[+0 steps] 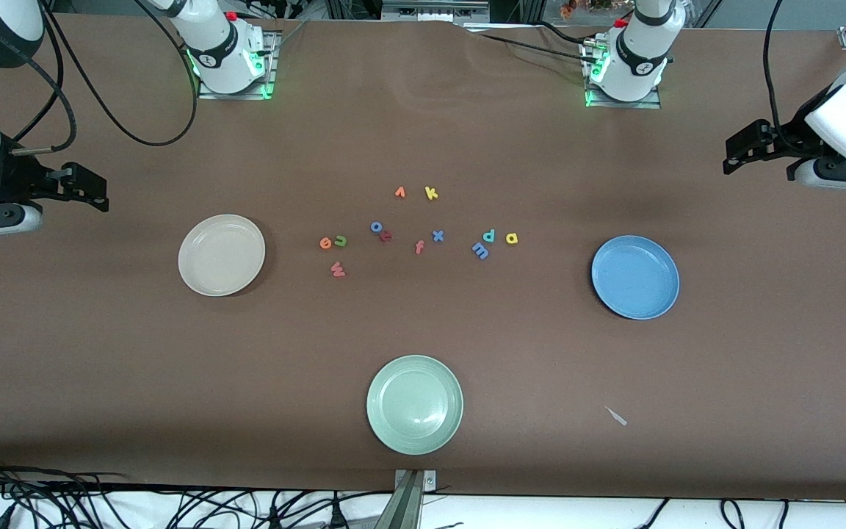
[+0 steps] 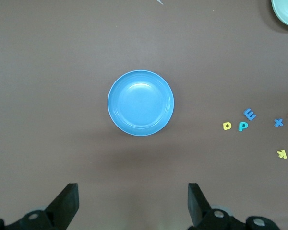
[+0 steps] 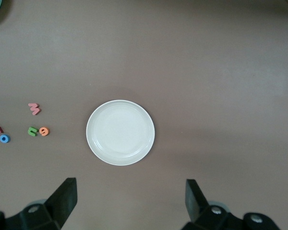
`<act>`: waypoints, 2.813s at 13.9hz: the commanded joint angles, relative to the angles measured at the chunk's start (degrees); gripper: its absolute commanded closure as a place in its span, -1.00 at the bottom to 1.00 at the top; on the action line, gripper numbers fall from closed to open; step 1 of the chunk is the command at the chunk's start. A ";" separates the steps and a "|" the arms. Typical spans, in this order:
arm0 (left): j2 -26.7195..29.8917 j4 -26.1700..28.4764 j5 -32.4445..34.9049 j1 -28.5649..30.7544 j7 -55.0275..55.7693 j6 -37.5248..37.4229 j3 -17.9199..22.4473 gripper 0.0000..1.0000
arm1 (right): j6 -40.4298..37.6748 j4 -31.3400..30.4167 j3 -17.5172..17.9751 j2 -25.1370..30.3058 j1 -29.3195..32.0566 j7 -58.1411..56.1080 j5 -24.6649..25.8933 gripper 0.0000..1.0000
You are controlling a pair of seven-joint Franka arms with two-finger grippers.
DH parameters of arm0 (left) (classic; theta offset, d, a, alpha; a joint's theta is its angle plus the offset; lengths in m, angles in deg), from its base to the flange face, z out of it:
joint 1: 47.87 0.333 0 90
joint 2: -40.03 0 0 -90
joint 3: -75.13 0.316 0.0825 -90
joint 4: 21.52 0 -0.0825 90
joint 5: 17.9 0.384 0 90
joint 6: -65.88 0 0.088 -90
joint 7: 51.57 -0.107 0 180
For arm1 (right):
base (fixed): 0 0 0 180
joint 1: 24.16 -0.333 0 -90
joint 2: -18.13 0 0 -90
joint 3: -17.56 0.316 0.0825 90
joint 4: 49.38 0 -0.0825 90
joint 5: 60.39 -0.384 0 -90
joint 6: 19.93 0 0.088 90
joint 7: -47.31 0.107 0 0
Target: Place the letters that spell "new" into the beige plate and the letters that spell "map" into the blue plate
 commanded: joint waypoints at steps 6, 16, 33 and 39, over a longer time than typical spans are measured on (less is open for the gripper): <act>-0.68 -1.46 -0.66 0.26 -0.91 -1.31 0.10 -1.00 | 0.17 0.73 0.42 -0.22 0.42 0.40 0.78 -1.00; -10.77 -1.46 -5.66 -5.88 -1.35 -3.69 -0.61 -1.00 | 0.08 0.73 0.42 -1.00 0.42 -0.04 0.52 -1.00; -36.19 12.50 4.95 -33.49 -1.53 47.97 -2.45 -1.00 | 18.42 -16.91 3.83 -6.28 -13.20 18.29 -3.79 -1.00; -39.43 12.87 8.92 -33.76 -1.44 53.69 -2.45 -1.00 | 35.99 -31.23 6.48 -6.72 -15.05 28.15 -3.26 -1.00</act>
